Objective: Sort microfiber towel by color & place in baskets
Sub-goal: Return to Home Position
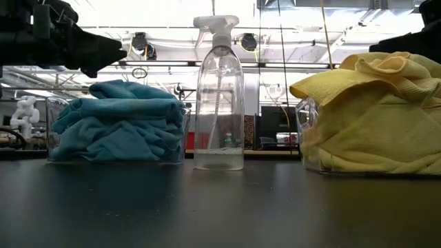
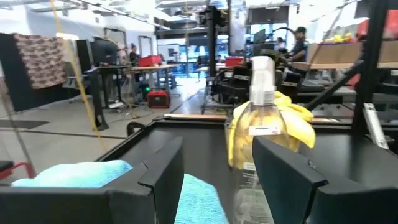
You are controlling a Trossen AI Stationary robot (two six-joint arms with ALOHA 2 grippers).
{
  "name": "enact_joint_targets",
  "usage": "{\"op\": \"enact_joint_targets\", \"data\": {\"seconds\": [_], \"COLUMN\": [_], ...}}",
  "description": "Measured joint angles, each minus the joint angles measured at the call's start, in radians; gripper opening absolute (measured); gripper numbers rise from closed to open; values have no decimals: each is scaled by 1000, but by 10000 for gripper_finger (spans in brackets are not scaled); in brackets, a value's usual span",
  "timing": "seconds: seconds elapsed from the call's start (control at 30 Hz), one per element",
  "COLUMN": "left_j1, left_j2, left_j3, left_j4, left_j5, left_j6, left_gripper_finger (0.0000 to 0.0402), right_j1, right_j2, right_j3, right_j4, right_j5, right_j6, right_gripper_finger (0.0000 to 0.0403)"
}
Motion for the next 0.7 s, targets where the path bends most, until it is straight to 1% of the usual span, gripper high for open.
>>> {"op": "enact_joint_targets", "data": {"seconds": [0.13, 0.7], "left_j1": [0, 0], "left_j2": [0, 0], "left_j3": [0, -1], "left_j4": [-8, -8], "left_j5": [-39, -43], "left_j6": [-41, -51], "left_gripper_finger": [195, 196], "right_j1": [0, 0], "right_j2": [0, 1], "right_j3": [0, 0], "right_j4": [0, -1], "right_j5": [-3, 1], "right_j6": [4, 4], "right_gripper_finger": [86, 86]}}
